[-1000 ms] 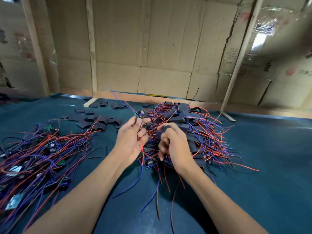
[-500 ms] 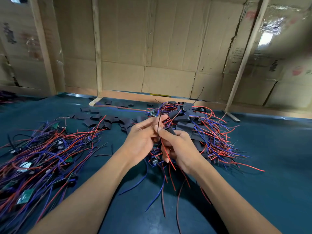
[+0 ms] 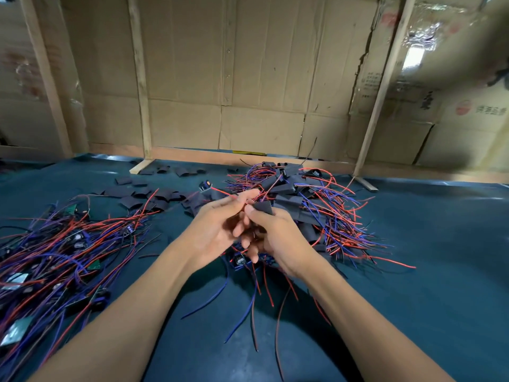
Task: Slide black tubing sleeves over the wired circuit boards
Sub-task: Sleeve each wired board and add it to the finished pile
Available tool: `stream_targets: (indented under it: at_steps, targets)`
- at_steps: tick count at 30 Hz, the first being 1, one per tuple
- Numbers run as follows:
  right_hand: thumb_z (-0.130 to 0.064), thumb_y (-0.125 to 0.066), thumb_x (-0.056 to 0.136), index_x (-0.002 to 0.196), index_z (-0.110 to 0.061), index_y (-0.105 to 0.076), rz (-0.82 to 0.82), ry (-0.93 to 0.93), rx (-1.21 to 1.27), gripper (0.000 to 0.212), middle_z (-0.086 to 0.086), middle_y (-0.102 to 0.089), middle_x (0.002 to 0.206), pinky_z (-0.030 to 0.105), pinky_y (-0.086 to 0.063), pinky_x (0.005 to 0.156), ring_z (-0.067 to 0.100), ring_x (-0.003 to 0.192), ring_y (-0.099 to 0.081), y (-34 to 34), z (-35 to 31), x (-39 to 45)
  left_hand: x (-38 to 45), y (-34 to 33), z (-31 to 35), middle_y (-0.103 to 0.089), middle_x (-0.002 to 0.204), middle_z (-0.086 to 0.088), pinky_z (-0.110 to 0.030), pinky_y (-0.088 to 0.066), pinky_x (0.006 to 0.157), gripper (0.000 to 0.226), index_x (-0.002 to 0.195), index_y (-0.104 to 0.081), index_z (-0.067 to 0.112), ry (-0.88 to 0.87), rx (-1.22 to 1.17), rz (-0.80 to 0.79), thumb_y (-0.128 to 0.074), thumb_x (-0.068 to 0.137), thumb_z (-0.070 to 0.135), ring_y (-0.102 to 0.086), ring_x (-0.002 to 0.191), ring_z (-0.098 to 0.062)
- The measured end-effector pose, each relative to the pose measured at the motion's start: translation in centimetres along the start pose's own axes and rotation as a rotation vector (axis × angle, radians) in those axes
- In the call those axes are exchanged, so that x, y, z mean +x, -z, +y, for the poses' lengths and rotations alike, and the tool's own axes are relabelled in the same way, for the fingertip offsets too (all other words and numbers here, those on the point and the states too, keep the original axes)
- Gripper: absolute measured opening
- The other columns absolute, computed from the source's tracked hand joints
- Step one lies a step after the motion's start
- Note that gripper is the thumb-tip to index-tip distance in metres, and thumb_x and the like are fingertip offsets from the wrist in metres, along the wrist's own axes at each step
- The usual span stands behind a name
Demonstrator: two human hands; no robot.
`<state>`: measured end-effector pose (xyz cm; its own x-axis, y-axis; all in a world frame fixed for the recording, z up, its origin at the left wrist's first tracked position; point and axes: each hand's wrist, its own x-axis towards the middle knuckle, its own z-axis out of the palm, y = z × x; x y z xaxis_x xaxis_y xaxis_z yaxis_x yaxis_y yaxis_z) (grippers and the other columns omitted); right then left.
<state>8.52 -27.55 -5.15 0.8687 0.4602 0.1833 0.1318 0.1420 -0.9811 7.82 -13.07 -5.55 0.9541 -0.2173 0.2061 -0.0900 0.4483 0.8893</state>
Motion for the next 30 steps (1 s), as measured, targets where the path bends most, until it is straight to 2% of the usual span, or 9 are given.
stream_targets:
  at_steps: [2, 5, 9, 13, 16, 19, 22, 26, 30]
  targets:
    - [-0.023, -0.045, 0.108, 0.079, -0.009, -0.049, 0.001, -0.018, 0.021, 0.032, 0.009, -0.059, 0.062, 0.022, -0.037, 0.035, 0.021, 0.045, -0.048, 0.1, 0.1, -0.1, 0.0, 0.0, -0.3, -0.045, 0.06, -0.013, -0.048, -0.051, 0.053, 0.034, 0.125, -0.065, 0.009, 0.011, 0.031, -0.014, -0.053, 0.099, 0.027, -0.049, 0.049, -0.028]
    - [-0.037, -0.042, 0.108, 0.078, -0.013, -0.045, -0.007, -0.059, -0.01, 0.039, 0.004, -0.049, 0.054, 0.02, -0.036, 0.035, 0.018, 0.039, -0.042, -0.3, 0.4, -0.2, 0.2, 0.1, -0.5, -0.05, 0.066, -0.011, -0.046, -0.048, 0.059, 0.027, 0.104, -0.067, 0.009, -0.013, 0.073, 0.098, -0.054, 0.098, 0.032, -0.05, 0.049, -0.027]
    - [-0.042, -0.042, 0.108, 0.073, -0.015, -0.044, -0.017, -0.075, -0.018, 0.044, 0.003, -0.043, 0.053, 0.02, -0.033, 0.035, 0.015, 0.037, -0.036, -0.5, 0.5, -0.2, 0.2, 0.1, -0.5, -0.057, 0.064, -0.006, -0.03, -0.051, 0.047, 0.026, 0.095, -0.066, 0.011, -0.05, 0.049, 0.208, -0.059, 0.093, 0.035, -0.056, 0.049, -0.02]
    - [-0.038, -0.042, 0.108, 0.073, -0.015, -0.042, -0.032, -0.074, -0.088, 0.042, -0.002, -0.041, 0.05, 0.02, -0.031, 0.035, 0.014, 0.036, -0.034, -0.3, 0.5, -0.1, 0.7, 0.4, -0.8, -0.062, 0.067, 0.001, -0.017, -0.041, 0.04, 0.02, 0.089, -0.072, 0.013, -0.077, 0.04, 0.356, -0.064, 0.091, 0.031, -0.05, 0.052, -0.008]
    - [-0.036, -0.043, 0.108, 0.073, -0.016, -0.042, -0.007, -0.065, -0.102, 0.04, -0.001, -0.039, 0.052, 0.019, -0.031, 0.033, 0.013, 0.036, -0.032, -0.6, 0.9, -0.2, 0.6, 0.5, -1.1, -0.059, 0.067, -0.002, -0.022, -0.048, 0.046, 0.028, 0.1, -0.072, 0.009, -0.038, 0.076, 0.294, -0.061, 0.094, 0.034, -0.051, 0.054, -0.013]
    - [-0.035, -0.044, 0.108, 0.074, -0.016, -0.041, 0.069, -0.051, -0.062, 0.039, -0.005, -0.035, 0.049, 0.018, -0.03, 0.033, 0.012, 0.034, -0.028, -0.4, 0.8, -0.3, 0.2, 0.2, -0.9, -0.059, 0.079, -0.009, -0.033, -0.055, 0.064, 0.039, 0.112, -0.068, 0.002, 0.023, 0.088, 0.115, -0.062, 0.091, 0.034, -0.055, 0.067, -0.02]
    - [-0.035, -0.046, 0.107, 0.075, -0.016, -0.041, 0.076, -0.078, -0.016, 0.038, -0.005, -0.03, 0.048, 0.016, -0.028, 0.035, 0.01, 0.033, -0.025, -0.1, 0.5, -0.3, -0.1, -0.1, -0.8, -0.056, 0.087, -0.011, -0.036, -0.047, 0.08, 0.035, 0.112, -0.066, 0.003, 0.017, 0.06, 0.109, -0.065, 0.088, 0.029, -0.05, 0.077, -0.021]
    - [-0.037, -0.049, 0.105, 0.072, -0.017, -0.042, 0.057, -0.087, 0.004, 0.039, -0.005, -0.03, 0.049, 0.016, -0.028, 0.035, 0.01, 0.032, -0.025, -0.4, 0.5, -0.4, -0.3, -0.1, -0.9, -0.06, 0.074, -0.005, -0.028, -0.05, 0.069, 0.016, 0.085, -0.069, 0.013, -0.018, 0.047, 0.164, -0.066, 0.085, 0.028, -0.054, 0.068, -0.017]
    - [-0.038, -0.051, 0.105, 0.071, -0.017, -0.043, 0.04, -0.072, 0.0, 0.04, -0.004, -0.031, 0.05, 0.017, -0.028, 0.036, 0.011, 0.034, -0.025, 0.0, 0.3, -0.5, -0.1, -0.6, -1.1, -0.059, 0.064, -0.001, -0.024, -0.05, 0.06, 0.018, 0.074, -0.074, 0.018, -0.037, 0.05, 0.196, -0.064, 0.085, 0.029, -0.053, 0.059, -0.013]
